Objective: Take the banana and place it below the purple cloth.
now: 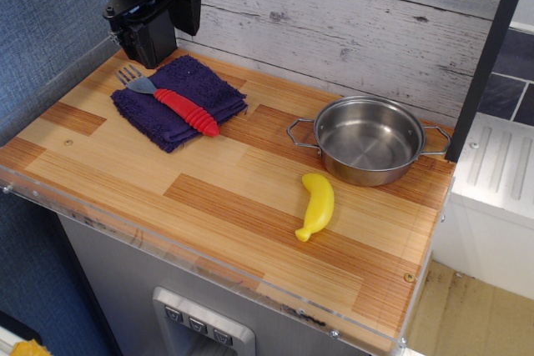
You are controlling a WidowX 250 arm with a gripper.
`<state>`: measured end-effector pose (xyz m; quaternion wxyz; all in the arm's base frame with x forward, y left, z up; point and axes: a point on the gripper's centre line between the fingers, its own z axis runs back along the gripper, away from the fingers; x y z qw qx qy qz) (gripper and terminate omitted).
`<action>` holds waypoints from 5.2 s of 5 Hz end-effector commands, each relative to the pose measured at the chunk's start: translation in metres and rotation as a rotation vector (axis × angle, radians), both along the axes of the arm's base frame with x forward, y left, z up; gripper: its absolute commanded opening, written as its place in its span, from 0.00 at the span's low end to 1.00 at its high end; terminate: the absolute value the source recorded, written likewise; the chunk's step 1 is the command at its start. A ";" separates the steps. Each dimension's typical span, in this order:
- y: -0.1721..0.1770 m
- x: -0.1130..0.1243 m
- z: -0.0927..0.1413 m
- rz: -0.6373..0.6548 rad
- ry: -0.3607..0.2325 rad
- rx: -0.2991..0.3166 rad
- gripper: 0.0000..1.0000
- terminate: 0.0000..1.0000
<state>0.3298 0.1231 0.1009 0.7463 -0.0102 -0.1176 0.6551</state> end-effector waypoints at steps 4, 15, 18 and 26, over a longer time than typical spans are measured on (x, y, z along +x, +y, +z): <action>-0.064 0.002 0.017 -0.505 0.021 0.137 1.00 0.00; -0.160 -0.046 -0.077 -1.097 0.187 0.357 0.00 0.00; -0.161 -0.053 -0.080 -1.096 0.196 0.342 0.00 0.00; -0.115 -0.011 0.046 -0.652 -0.086 0.312 0.00 0.00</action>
